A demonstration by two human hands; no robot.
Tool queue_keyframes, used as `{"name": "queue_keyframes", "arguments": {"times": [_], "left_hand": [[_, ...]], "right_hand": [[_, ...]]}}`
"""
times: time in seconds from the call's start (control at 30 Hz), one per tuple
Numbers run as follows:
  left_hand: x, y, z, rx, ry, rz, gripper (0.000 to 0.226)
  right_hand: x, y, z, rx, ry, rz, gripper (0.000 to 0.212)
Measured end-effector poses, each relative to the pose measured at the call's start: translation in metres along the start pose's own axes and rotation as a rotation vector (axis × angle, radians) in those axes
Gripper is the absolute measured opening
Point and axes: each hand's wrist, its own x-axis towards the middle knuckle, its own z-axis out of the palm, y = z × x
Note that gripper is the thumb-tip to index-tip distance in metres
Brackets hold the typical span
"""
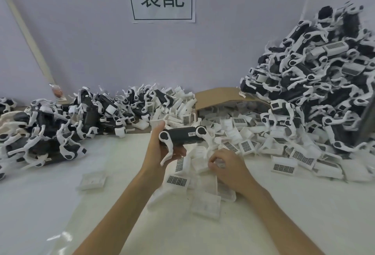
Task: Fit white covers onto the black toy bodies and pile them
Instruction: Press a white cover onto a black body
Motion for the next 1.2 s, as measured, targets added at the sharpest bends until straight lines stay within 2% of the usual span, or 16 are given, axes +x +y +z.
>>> {"name": "queue_keyframes", "arguments": {"times": [0.07, 0.17, 0.23, 0.37, 0.6, 0.73, 0.87, 0.97, 1.07, 1.2], "left_hand": [[-0.001, -0.006, -0.001, -0.029, -0.024, -0.011, 0.057], [-0.004, -0.009, -0.005, -0.024, -0.032, -0.024, 0.05], [-0.006, -0.01, -0.006, -0.027, -0.019, -0.025, 0.051], [-0.009, -0.01, -0.007, -0.047, -0.01, -0.014, 0.046], [-0.021, -0.012, -0.013, -0.039, -0.1, -0.008, 0.042], [-0.023, -0.015, -0.015, 0.045, -0.122, 0.006, 0.035], [-0.02, -0.019, -0.015, -0.021, -0.09, -0.021, 0.034], [-0.018, -0.023, -0.018, -0.061, -0.068, -0.055, 0.037], [-0.018, -0.028, -0.018, -0.057, -0.056, -0.092, 0.041], [-0.016, -0.034, -0.017, -0.024, -0.035, -0.105, 0.07]], "right_hand": [[0.0, 0.001, 0.0, -0.001, -0.004, -0.015, 0.015], [-0.001, 0.001, 0.0, -0.017, -0.009, -0.038, 0.031], [-0.001, 0.0, 0.0, -0.033, -0.014, -0.036, 0.034], [0.0, -0.001, 0.0, -0.036, -0.044, -0.013, 0.027], [0.001, -0.001, 0.0, -0.036, -0.051, -0.011, 0.025], [0.0, -0.005, 0.0, -0.002, 0.003, 0.009, 0.009], [0.001, -0.009, -0.008, 0.202, 0.119, 0.023, 0.003], [0.001, -0.015, -0.015, 0.462, 0.104, 0.109, 0.019], [0.0, -0.018, -0.017, 0.711, 0.101, 0.203, 0.024], [0.001, -0.02, -0.02, 0.962, 0.099, 0.308, 0.028]]}}
